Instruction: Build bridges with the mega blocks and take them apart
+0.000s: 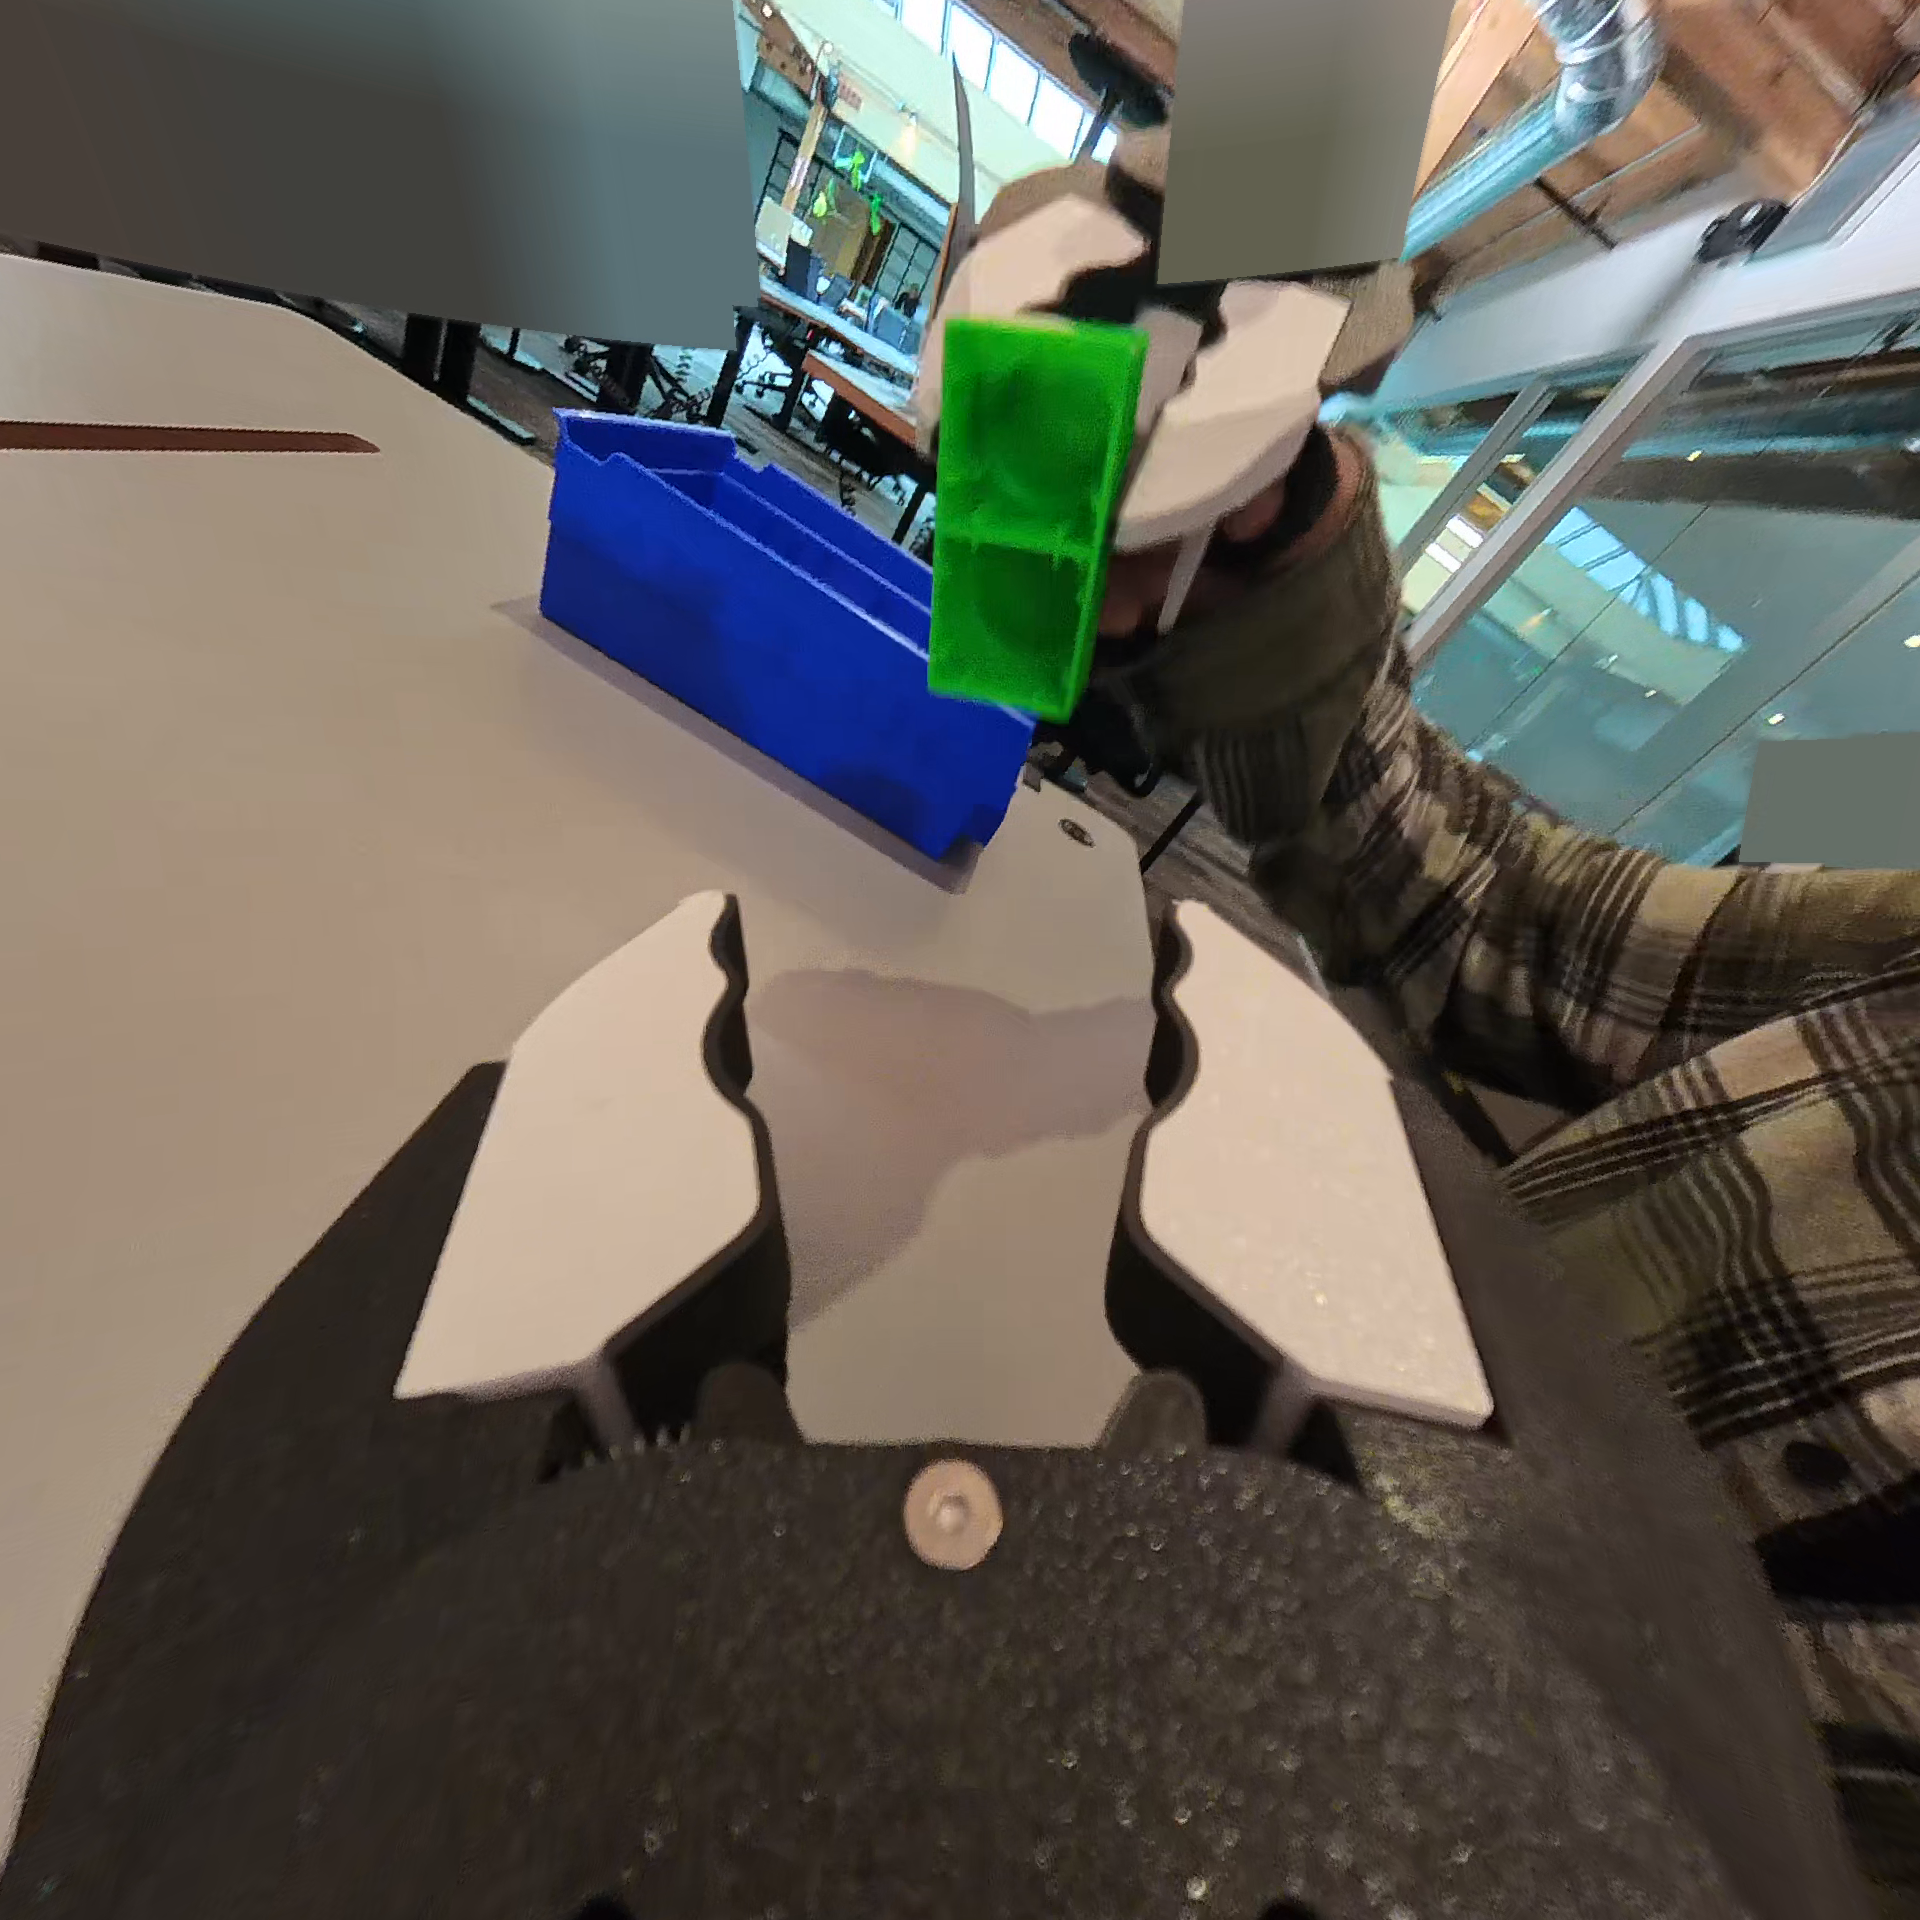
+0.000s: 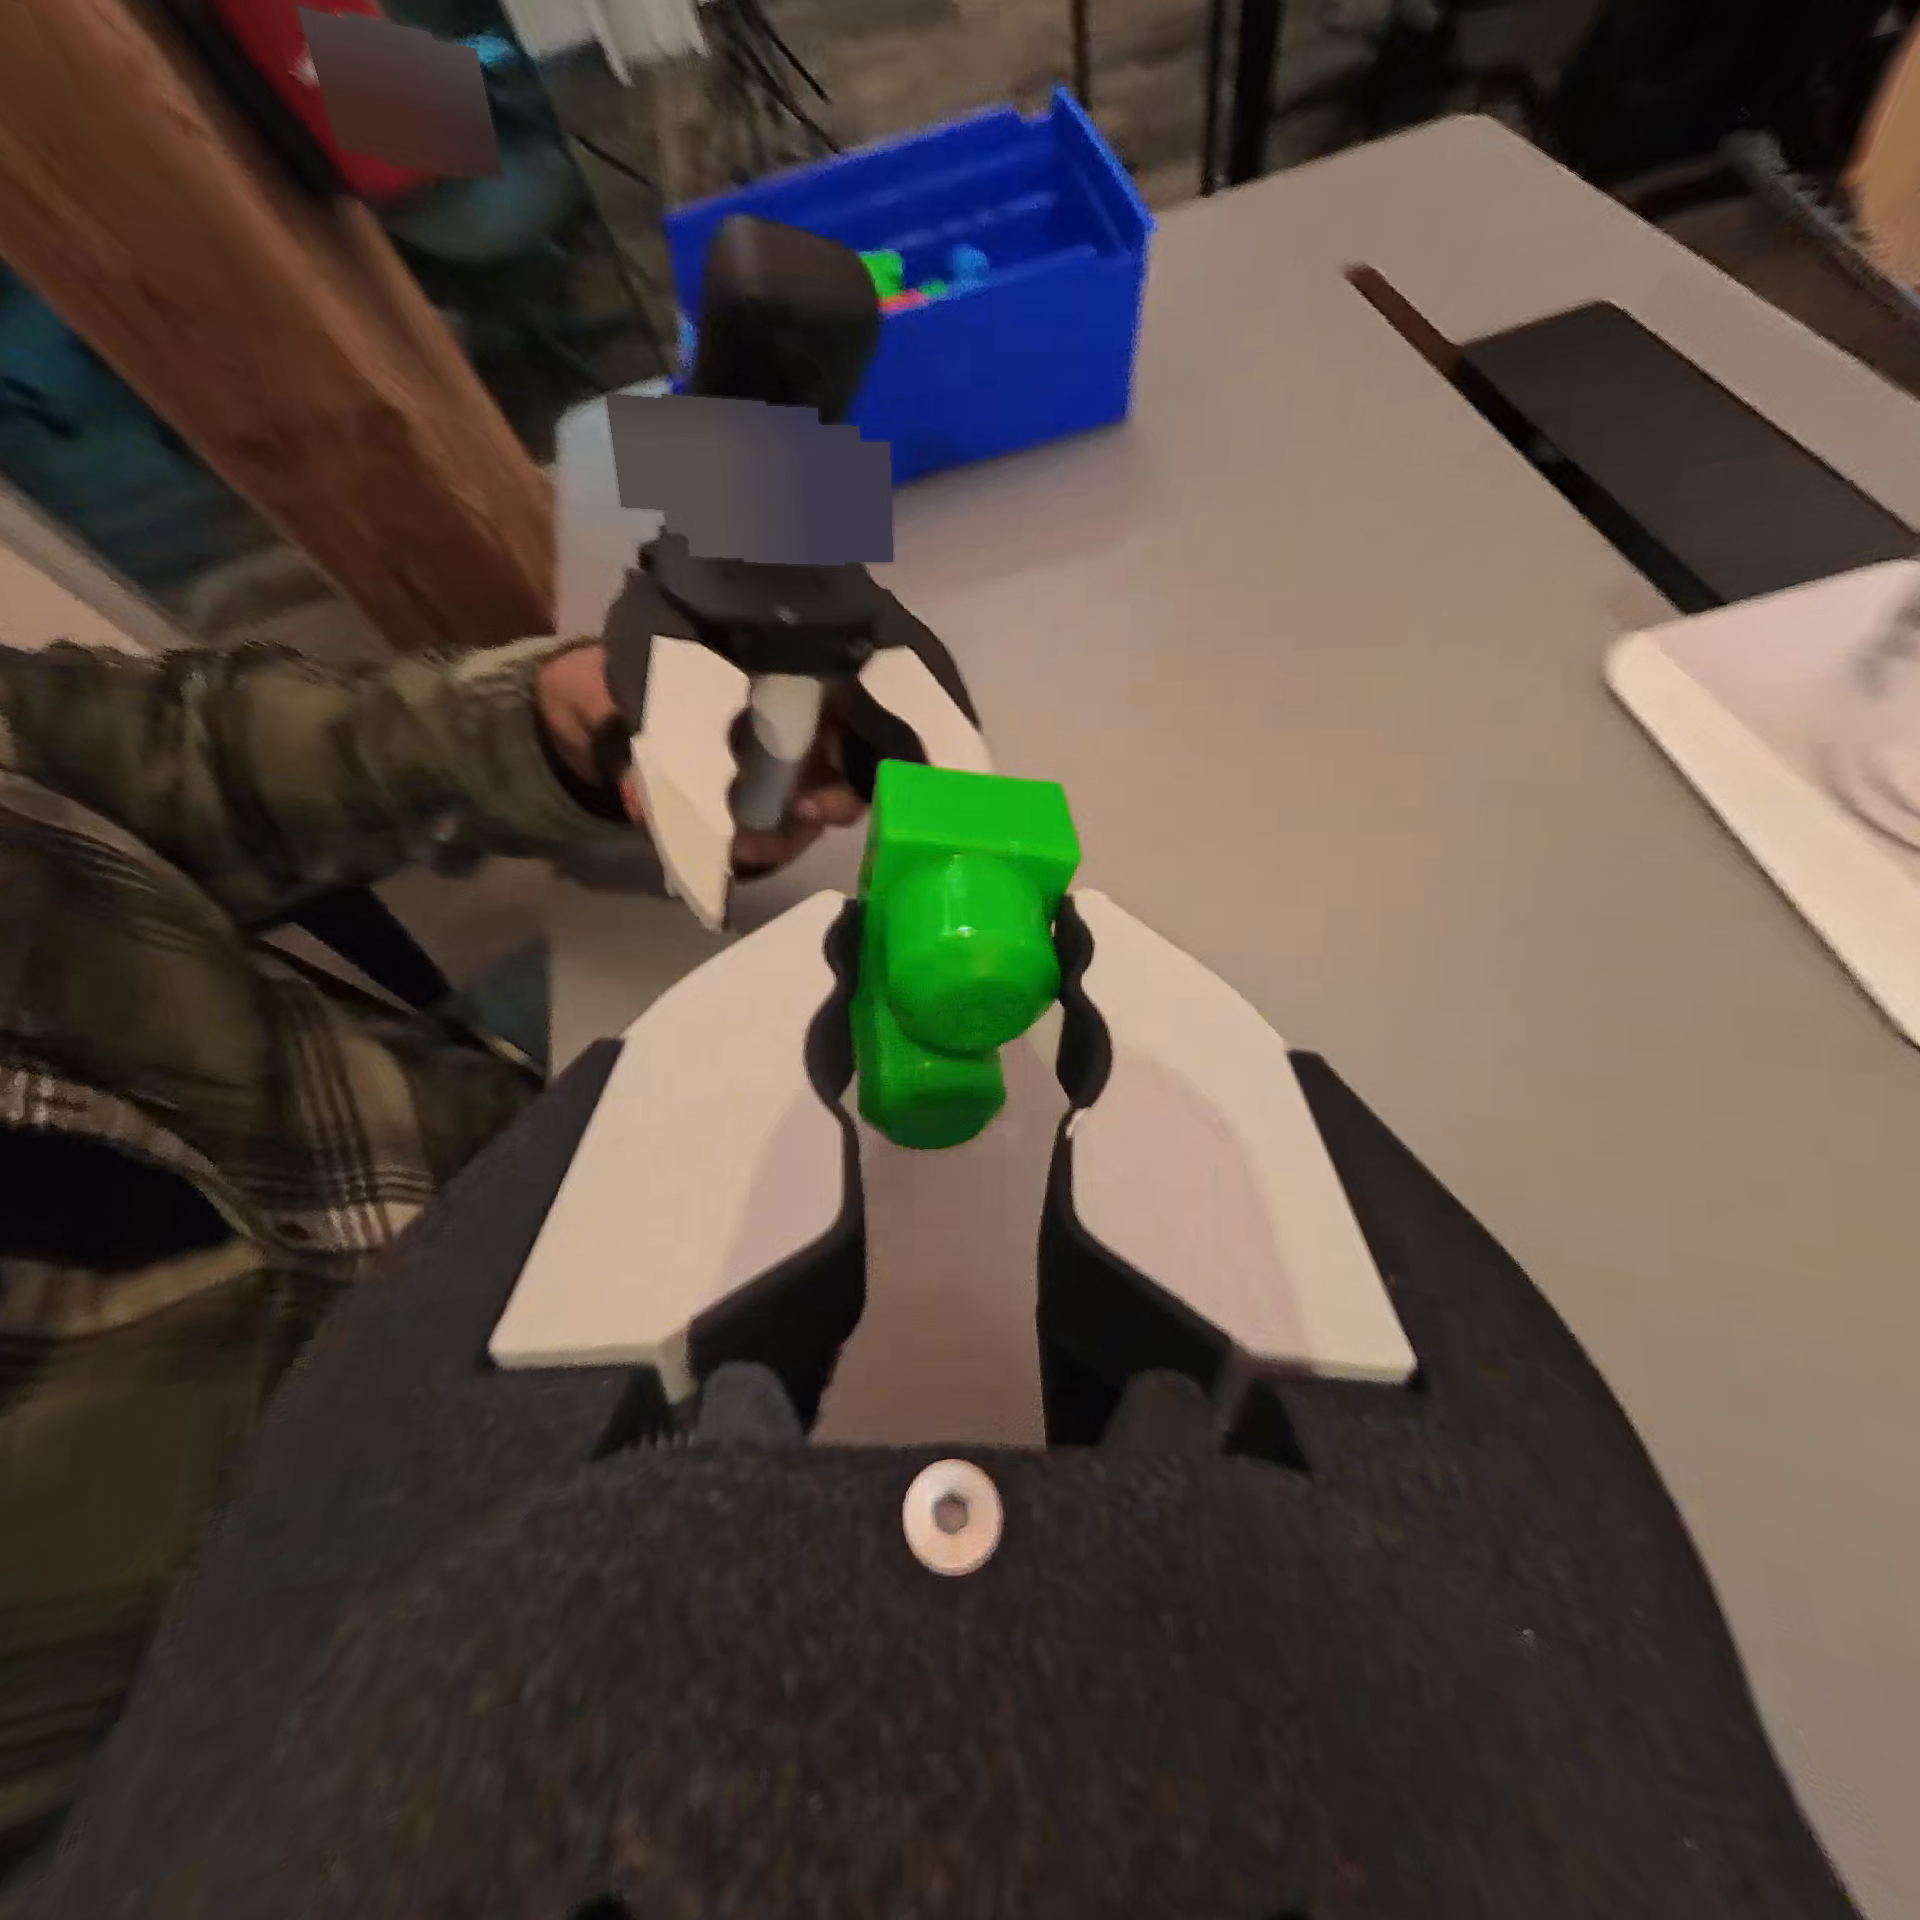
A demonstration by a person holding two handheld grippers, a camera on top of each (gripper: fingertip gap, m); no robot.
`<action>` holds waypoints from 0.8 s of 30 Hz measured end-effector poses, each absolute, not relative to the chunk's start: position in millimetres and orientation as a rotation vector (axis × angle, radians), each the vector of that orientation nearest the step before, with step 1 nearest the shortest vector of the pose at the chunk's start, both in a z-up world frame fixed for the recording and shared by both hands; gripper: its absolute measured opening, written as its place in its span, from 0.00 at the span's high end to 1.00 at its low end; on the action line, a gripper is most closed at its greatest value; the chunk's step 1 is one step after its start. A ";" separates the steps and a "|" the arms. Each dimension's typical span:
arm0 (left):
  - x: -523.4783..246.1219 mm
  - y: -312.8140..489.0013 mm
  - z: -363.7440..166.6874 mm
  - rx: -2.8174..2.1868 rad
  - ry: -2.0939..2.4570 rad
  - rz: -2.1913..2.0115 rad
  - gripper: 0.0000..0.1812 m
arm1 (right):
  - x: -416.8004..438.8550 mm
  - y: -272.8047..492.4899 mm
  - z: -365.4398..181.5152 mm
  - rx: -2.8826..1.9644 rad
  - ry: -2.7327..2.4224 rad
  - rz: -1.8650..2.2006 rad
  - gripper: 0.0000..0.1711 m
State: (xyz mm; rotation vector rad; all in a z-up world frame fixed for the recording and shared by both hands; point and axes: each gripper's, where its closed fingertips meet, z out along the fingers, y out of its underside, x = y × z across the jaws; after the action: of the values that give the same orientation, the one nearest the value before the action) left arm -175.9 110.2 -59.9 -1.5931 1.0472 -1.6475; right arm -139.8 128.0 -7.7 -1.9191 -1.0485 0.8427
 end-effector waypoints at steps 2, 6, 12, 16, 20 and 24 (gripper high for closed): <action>-176.9 107.3 -57.8 -1.585 1.040 -1.663 0.59 | -162.0 126.6 -15.1 -1.888 -1.053 0.909 0.79; -178.5 96.4 -53.8 -1.563 1.076 -1.680 0.59 | -191.5 125.5 -24.3 -1.845 -1.040 1.036 0.79; -187.0 87.7 -51.2 -1.513 1.138 -1.685 0.79 | -219.7 114.8 -25.2 -1.766 -1.039 1.208 0.80; -193.3 85.5 -57.4 -1.556 1.162 -1.619 0.80 | -226.0 109.7 -27.3 -1.726 -1.091 1.229 0.80; -214.8 90.7 -52.3 -1.599 1.141 -1.527 0.80 | -212.6 108.9 -12.1 -1.655 -1.000 1.267 0.73; -298.1 136.9 -41.7 -1.758 1.083 -1.195 0.80 | -175.5 102.5 -25.5 -1.745 -0.895 1.075 0.60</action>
State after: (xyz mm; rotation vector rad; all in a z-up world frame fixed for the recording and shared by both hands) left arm -298.1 136.9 -41.7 -1.7579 1.0829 -1.1949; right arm -175.5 102.5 -25.5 -1.7449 -0.8954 1.0752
